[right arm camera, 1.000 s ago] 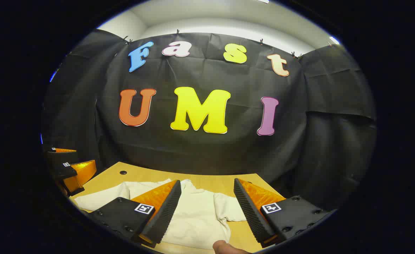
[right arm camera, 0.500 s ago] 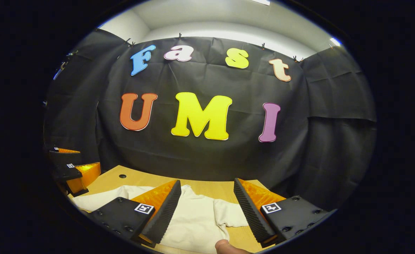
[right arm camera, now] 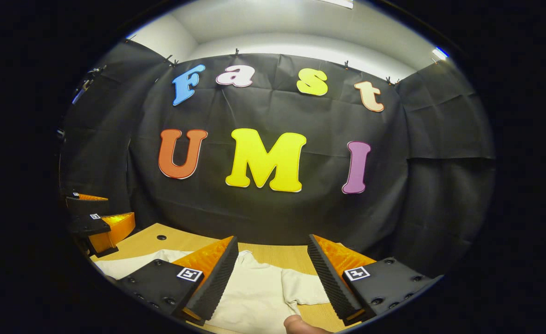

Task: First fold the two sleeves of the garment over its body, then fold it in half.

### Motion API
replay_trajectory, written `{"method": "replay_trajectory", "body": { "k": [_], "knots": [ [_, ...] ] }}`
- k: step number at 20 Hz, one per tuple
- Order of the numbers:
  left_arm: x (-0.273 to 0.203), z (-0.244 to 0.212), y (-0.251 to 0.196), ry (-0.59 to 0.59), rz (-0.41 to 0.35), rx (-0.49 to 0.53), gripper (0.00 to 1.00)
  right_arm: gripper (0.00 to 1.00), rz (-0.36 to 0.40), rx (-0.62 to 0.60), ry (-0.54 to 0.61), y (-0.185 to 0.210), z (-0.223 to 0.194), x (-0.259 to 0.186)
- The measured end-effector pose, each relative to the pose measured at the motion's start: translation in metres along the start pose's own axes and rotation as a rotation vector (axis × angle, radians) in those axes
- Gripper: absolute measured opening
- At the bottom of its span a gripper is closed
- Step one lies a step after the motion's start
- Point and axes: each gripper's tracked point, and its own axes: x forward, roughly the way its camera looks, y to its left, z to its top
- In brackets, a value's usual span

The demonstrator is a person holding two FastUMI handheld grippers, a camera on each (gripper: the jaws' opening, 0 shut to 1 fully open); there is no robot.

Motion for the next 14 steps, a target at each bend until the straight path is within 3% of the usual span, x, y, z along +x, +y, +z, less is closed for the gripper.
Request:
{"method": "replay_trajectory", "body": {
  "k": [3,7,11,14],
  "knots": [
    [0.002,-0.002,-0.006,0.011,-0.001,0.005,0.96,0.94,-0.033,0.004,0.023,-0.02,-0.008,0.007],
    [0.004,-0.002,-0.032,0.015,-0.018,0.015,0.96,0.94,-0.117,0.022,0.041,-0.082,-0.019,0.019],
    [0.004,-0.004,-0.069,0.033,0.009,0.027,1.0,0.94,-0.197,0.028,0.094,-0.168,-0.049,0.04],
    [0.002,-0.005,-0.104,0.052,0.045,0.022,0.96,0.94,-0.243,-0.013,0.155,-0.245,-0.089,0.063]
  ]
}}
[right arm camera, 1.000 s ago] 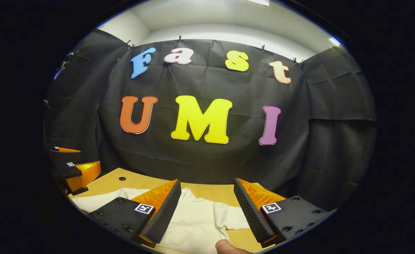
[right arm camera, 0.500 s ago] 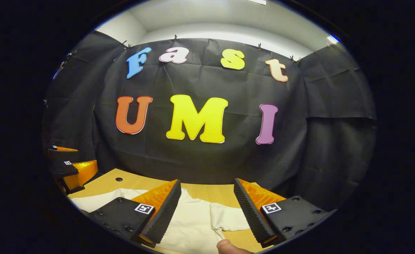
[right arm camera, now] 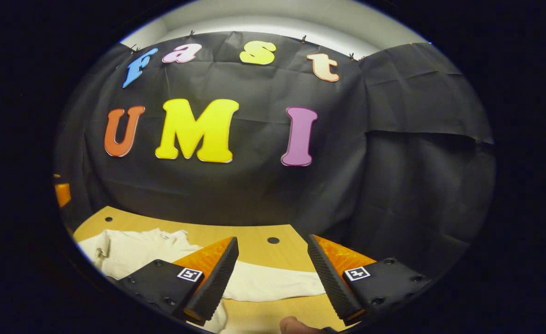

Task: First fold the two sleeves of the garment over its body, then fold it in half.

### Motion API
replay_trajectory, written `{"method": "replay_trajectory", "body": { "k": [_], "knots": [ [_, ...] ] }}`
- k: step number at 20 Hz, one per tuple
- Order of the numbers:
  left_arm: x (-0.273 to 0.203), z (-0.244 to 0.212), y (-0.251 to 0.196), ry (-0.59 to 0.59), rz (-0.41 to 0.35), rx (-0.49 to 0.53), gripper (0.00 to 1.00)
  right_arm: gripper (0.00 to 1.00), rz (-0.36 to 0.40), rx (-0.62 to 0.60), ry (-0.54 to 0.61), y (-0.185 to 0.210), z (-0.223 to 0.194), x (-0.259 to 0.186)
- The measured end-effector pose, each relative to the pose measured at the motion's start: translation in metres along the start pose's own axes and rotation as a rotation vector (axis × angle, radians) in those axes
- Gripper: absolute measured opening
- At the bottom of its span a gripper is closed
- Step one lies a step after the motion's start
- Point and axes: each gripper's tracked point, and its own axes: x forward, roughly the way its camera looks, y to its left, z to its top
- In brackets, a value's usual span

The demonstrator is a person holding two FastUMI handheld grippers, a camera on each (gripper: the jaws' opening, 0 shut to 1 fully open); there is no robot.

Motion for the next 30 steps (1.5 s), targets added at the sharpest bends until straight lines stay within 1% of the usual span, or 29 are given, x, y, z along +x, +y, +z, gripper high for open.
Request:
{"method": "replay_trajectory", "body": {
  "k": [3,4,5,8,10,11,13,15,17,18,20,21,22,23,25,26,27,29,30],
  "knots": [
    [-0.005,-0.006,-0.03,0.032,0.056,0.034,0.96,0.95,-0.014,0.012,0.091,-0.058,-0.042,0.036],
    [-0.008,-0.008,-0.04,0.043,0.067,0.038,0.89,0.95,-0.026,0.012,0.123,-0.076,-0.055,0.047],
    [-0.012,-0.007,-0.052,0.045,0.078,0.041,0.96,0.94,-0.036,0.013,0.155,-0.094,-0.071,0.058],
    [-0.019,-0.004,-0.083,0.044,0.108,0.044,0.98,0.95,-0.049,0.004,0.278,-0.136,-0.125,0.088],
    [-0.023,0.0,-0.104,0.041,0.099,0.029,0.99,0.94,-0.039,0.011,0.375,-0.152,-0.162,0.109],
    [-0.025,0.005,-0.112,0.033,0.093,0.03,0.99,0.95,-0.026,0.019,0.426,-0.152,-0.179,0.118],
    [-0.028,0.013,-0.12,0.008,0.08,0.048,0.99,0.94,-0.038,0.018,0.536,-0.162,-0.216,0.134],
    [-0.031,0.012,-0.125,-0.002,0.07,0.084,0.99,0.95,-0.067,0.03,0.629,-0.163,-0.248,0.147],
    [-0.035,0.009,-0.122,-0.003,0.068,0.104,0.99,0.95,-0.104,0.044,0.712,-0.167,-0.268,0.154],
    [-0.037,0.007,-0.12,0.0,0.066,0.105,0.99,0.94,-0.113,0.067,0.747,-0.164,-0.275,0.156],
    [-0.039,0.0,-0.114,0.011,0.064,0.102,0.99,0.94,-0.1,0.131,0.805,-0.153,-0.284,0.158],
    [-0.04,-0.003,-0.11,0.018,0.065,0.101,0.99,0.93,-0.109,0.142,0.83,-0.153,-0.291,0.157],
    [-0.039,-0.006,-0.106,0.028,0.07,0.1,0.99,0.88,-0.109,0.156,0.852,-0.153,-0.291,0.155],
    [-0.039,-0.008,-0.1,0.036,0.076,0.098,0.99,0.87,-0.101,0.18,0.863,-0.15,-0.288,0.157],
    [-0.039,-0.011,-0.092,0.05,0.08,0.094,0.99,0.81,-0.084,0.253,0.897,-0.146,-0.291,0.158],
    [-0.039,-0.014,-0.089,0.057,0.08,0.096,0.99,0.81,-0.092,0.266,0.923,-0.151,-0.292,0.156],
    [-0.039,-0.016,-0.086,0.064,0.082,0.101,0.99,0.75,-0.08,0.278,0.928,-0.149,-0.293,0.161],
    [-0.039,-0.017,-0.08,0.07,0.081,0.104,0.99,0.76,-0.061,0.27,0.992,-0.144,-0.291,0.157],
    [-0.038,-0.017,-0.079,0.073,0.079,0.103,0.99,0.67,-0.045,0.265,1.028,-0.143,-0.293,0.158]
  ]
}}
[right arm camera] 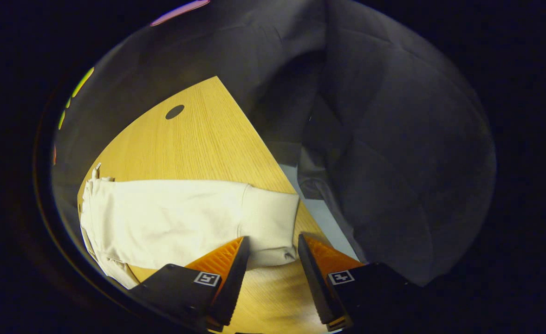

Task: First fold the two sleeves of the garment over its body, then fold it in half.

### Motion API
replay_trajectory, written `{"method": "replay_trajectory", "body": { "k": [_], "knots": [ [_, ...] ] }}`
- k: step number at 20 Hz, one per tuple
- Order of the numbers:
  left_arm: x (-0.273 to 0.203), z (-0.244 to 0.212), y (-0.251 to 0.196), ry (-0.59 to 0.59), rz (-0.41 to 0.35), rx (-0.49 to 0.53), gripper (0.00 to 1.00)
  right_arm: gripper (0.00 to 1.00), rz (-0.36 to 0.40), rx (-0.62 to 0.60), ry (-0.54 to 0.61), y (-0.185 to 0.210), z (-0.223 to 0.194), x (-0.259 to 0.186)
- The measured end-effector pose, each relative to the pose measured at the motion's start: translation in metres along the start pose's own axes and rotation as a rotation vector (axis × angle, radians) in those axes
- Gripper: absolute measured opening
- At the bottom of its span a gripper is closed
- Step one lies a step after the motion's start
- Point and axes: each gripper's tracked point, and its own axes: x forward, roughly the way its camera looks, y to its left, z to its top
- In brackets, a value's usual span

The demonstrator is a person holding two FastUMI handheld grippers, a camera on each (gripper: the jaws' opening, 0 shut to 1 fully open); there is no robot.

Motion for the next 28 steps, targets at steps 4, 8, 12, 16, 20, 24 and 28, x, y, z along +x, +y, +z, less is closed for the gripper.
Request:
{"method": "replay_trajectory", "body": {
  "k": [4,8,12,16,20,24,28],
  "knots": [
    [0.0,-0.002,0.009,0.003,0.001,-0.002,0.99,0.46,-0.011,0.043,0.094,-0.012,0.006,0.002],
    [0.0,-0.005,0.024,0.005,0.01,-0.007,0.99,0.14,0.026,0.05,0.106,-0.014,0.004,0.0],
    [0.001,-0.005,0.043,-0.011,0.021,-0.002,0.99,0.06,-0.002,-0.014,0.063,-0.009,0.012,-0.021],
    [0.008,-0.005,0.054,-0.024,0.004,-0.029,0.99,0.06,-0.001,-0.052,0.018,0.014,0.029,-0.055],
    [0.016,-0.004,0.063,-0.034,-0.027,-0.048,0.99,0.0,0.01,-0.087,-0.032,0.043,0.043,-0.085],
    [0.023,-0.001,0.078,-0.06,-0.051,-0.058,0.99,0.0,0.059,-0.145,-0.069,0.1,0.047,-0.117],
    [0.03,-0.01,0.092,-0.046,-0.079,-0.089,0.99,0.0,0.124,-0.23,-0.113,0.172,0.047,-0.154]
  ]
}}
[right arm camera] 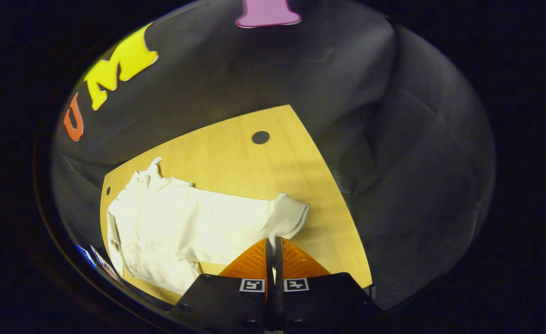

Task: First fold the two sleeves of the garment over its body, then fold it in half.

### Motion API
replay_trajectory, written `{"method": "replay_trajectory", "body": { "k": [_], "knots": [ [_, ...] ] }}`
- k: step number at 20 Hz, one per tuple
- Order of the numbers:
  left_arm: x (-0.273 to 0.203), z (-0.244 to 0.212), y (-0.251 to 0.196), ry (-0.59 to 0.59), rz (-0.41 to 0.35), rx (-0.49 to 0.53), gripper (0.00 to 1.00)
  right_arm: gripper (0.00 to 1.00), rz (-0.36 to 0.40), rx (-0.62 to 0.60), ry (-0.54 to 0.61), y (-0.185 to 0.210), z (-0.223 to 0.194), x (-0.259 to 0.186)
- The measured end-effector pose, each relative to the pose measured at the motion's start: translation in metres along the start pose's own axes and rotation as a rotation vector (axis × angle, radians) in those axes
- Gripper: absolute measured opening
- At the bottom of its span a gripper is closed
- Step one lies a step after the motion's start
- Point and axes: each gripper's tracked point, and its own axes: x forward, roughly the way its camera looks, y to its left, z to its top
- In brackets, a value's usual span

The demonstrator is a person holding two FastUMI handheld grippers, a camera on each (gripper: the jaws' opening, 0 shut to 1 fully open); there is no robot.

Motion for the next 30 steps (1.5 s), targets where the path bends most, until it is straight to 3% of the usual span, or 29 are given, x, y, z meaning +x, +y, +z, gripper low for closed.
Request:
{"method": "replay_trajectory", "body": {
  "k": [13,19,23,30],
  "knots": [
    [0.004,-0.014,0.082,-0.01,0.01,-0.018,0.99,0.0,0.247,-0.353,-0.016,0.285,-0.002,-0.04],
    [-0.001,-0.022,0.11,-0.003,0.009,-0.036,0.99,0.0,0.367,-0.523,-0.001,0.419,-0.035,-0.04],
    [0.0,-0.022,0.13,-0.024,0.01,-0.019,0.99,0.0,0.424,-0.549,0.034,0.488,-0.059,-0.034],
    [0.0,-0.051,0.165,0.018,0.023,-0.002,0.99,0.0,0.447,-0.646,0.061,0.565,-0.102,0.008]
  ]
}}
